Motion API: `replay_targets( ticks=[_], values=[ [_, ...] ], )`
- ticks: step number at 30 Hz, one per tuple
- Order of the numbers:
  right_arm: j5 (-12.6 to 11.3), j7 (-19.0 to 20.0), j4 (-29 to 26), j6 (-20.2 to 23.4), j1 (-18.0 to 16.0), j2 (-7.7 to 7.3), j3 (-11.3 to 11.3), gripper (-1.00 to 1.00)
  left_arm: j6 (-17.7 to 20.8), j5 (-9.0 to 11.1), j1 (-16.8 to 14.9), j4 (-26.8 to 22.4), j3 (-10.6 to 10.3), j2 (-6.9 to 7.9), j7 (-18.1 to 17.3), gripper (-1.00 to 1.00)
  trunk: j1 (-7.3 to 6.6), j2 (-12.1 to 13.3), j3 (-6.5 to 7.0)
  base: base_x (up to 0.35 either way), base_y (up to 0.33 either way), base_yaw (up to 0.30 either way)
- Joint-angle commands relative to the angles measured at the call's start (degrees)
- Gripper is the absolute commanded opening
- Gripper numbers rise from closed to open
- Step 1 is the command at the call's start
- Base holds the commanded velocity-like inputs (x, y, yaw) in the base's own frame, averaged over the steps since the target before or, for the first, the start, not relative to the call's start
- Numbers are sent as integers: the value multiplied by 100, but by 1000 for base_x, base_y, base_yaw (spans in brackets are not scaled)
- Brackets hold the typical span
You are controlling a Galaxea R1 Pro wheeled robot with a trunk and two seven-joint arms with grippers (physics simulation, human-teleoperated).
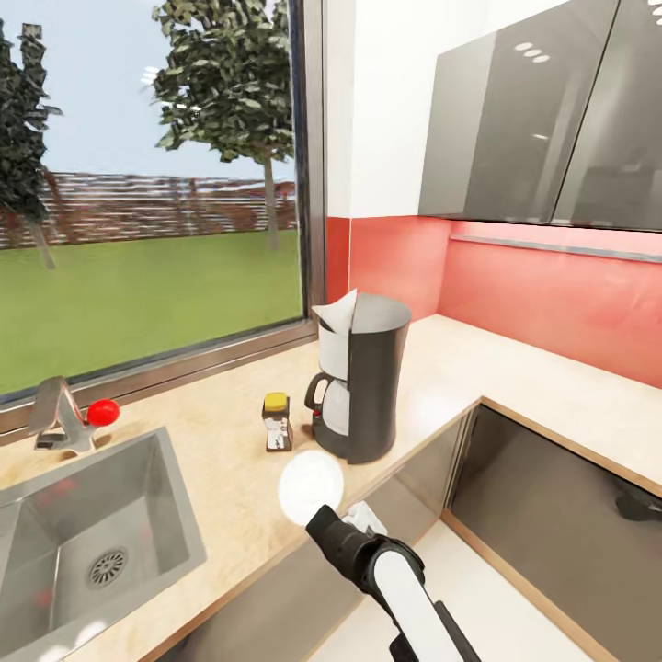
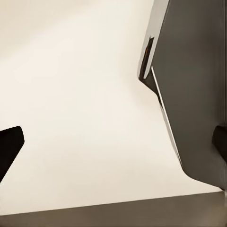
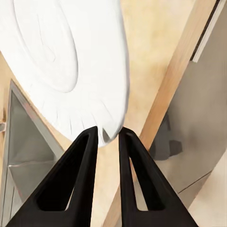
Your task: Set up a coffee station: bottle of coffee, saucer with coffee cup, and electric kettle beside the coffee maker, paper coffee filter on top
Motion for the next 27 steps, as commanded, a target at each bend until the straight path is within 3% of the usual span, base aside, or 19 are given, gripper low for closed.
replay_targets(
  ticks=[1, 9, 14, 16, 27],
  values=[
    [-33, -32, -4, 17, -6, 1, 1, -100, 13, 51, -3, 5, -40, -33, 9, 100, 5, -13, -13, 182, -66, 0],
    [-108, -42, 65, 20, -6, 1, 1, -100, 11, 48, 2, 5, -40, -90, 9, 100, 5, -13, -13, 173, -226, 6],
    [-837, -41, 443, 26, -6, 1, 14, -100, 4, 54, 2, 5, -40, -91, 17, 100, 5, -13, -13, 27, -305, 209],
    [-1009, -37, 527, 33, -6, 1, 26, -100, 3, 55, 2, 5, -40, -88, 17, 100, 5, -13, -13, 3, -156, 270],
    [-1097, -34, 551, 35, -6, 1, 33, -100, 3, 56, 2, 5, -40, -88, 15, 100, 5, -13, -13, 36, -15, 278]
  ],
)
